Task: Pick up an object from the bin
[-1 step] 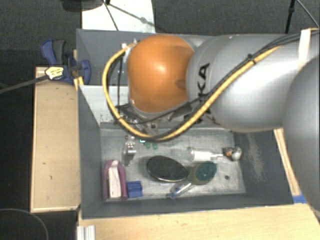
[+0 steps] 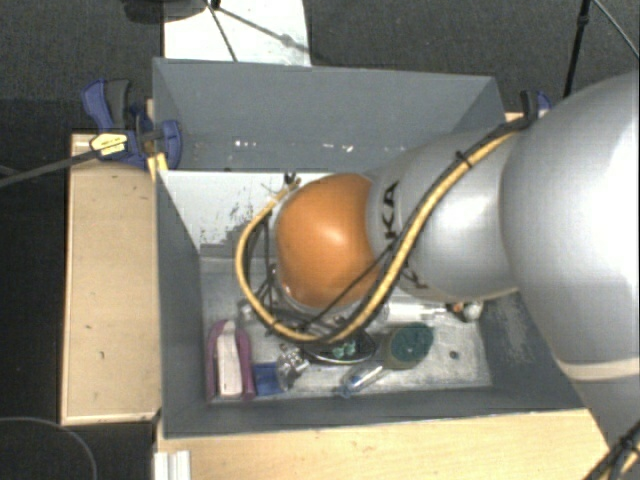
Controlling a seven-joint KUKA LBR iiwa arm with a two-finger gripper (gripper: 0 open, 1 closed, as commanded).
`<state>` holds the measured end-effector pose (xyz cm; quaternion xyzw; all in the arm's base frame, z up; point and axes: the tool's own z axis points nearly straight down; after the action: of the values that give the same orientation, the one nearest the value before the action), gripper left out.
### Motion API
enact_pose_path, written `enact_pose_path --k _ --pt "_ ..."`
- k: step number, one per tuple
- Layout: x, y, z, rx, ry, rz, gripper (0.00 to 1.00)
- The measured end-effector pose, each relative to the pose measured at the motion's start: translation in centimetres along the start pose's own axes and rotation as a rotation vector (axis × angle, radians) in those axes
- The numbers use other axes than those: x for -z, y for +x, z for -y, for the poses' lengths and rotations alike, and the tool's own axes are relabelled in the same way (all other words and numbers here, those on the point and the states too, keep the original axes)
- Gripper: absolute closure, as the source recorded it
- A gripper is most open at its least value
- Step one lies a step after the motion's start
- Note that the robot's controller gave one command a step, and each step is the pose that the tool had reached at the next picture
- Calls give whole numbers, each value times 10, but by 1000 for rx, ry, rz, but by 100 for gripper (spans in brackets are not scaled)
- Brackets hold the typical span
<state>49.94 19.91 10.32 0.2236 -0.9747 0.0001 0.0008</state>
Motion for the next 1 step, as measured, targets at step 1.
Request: enact_pose_path --k 1 --pt "-31 39 48 32 2 19 0"
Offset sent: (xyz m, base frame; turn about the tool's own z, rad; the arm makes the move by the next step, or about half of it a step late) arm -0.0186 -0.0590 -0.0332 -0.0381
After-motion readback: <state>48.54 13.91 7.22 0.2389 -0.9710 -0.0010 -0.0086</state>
